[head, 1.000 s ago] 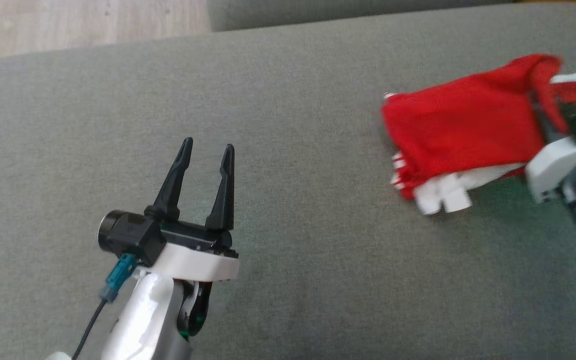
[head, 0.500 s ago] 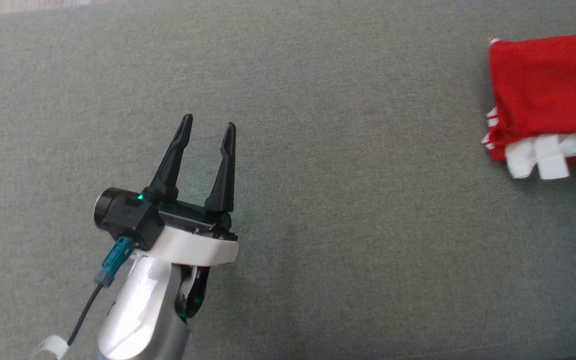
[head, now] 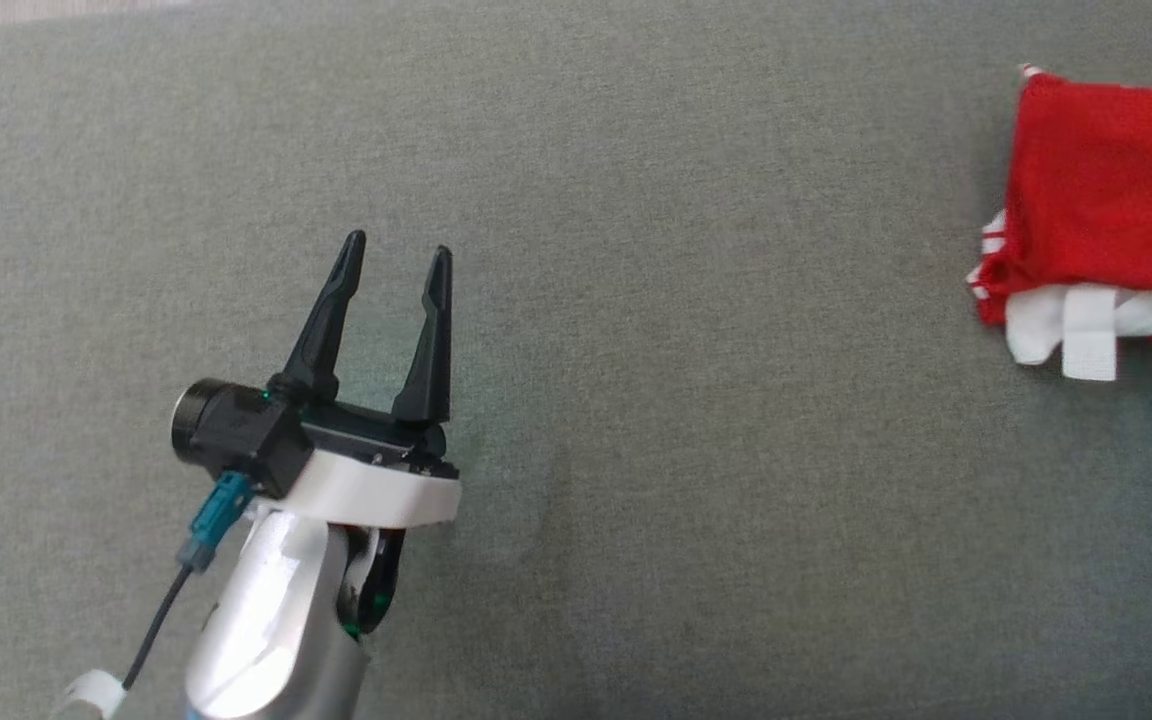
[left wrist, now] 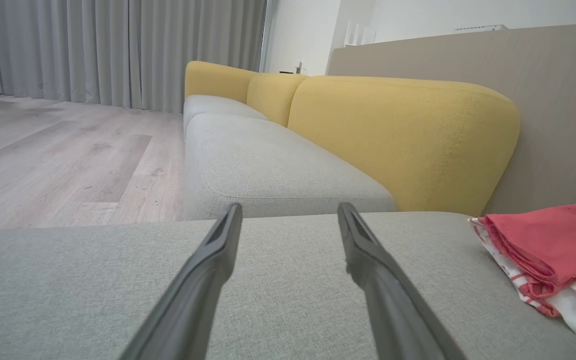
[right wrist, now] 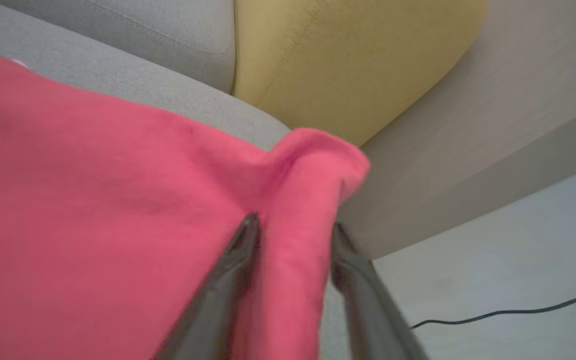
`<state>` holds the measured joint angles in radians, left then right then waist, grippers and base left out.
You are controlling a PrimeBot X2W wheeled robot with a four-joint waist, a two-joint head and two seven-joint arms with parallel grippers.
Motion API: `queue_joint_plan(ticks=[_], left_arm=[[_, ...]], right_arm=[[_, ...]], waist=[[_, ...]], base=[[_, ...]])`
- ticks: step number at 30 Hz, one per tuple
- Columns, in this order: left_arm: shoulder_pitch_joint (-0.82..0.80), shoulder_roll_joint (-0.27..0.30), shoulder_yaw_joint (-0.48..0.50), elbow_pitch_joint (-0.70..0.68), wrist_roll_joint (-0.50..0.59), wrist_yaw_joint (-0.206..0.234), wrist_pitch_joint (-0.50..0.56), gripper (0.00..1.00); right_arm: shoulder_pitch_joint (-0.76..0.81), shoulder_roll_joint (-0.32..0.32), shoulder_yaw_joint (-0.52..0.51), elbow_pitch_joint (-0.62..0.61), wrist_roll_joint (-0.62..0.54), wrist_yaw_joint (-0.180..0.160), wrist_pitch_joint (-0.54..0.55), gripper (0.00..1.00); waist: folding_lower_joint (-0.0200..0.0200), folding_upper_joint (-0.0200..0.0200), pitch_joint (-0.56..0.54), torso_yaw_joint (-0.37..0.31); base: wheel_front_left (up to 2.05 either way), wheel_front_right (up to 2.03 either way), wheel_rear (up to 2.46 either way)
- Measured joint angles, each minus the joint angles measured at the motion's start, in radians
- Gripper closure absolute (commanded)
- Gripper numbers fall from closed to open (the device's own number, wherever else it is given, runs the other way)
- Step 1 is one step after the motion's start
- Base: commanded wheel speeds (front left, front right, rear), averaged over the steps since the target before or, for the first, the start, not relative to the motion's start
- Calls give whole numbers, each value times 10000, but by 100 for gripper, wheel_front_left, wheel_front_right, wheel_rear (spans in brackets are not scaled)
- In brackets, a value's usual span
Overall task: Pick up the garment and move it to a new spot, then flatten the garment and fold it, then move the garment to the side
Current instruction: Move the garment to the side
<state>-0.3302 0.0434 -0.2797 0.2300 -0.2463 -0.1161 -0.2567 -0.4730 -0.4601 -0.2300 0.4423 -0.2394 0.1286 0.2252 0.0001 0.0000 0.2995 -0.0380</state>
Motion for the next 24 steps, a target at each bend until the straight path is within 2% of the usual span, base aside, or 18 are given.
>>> queue_joint_plan(ticks=[7, 11, 19, 24], left_arm=[[8, -2, 73, 52, 0, -75, 0, 0], [19, -4, 174, 90, -4, -75, 0, 0], [390, -4, 596, 12, 10, 44, 0, 0], [854, -2, 993, -77, -17, 286, 0, 0]], right_arm=[[75, 188, -67, -523, -155, 0, -65, 0], [70, 537, 150, -874, -105, 0, -424, 0], [-324, 1852, 1085, -1684, 874, -2, -1607, 0], [-290, 3308, 1030, -2054, 1459, 0, -2299, 0]], waist=[[-1, 0, -153, -59], [-1, 0, -367, -58], [-2, 0, -1218, 34], [-2, 0, -1849, 149]], base=[[0, 0, 0], [0, 0, 0], [0, 0, 0], [0, 0, 0]])
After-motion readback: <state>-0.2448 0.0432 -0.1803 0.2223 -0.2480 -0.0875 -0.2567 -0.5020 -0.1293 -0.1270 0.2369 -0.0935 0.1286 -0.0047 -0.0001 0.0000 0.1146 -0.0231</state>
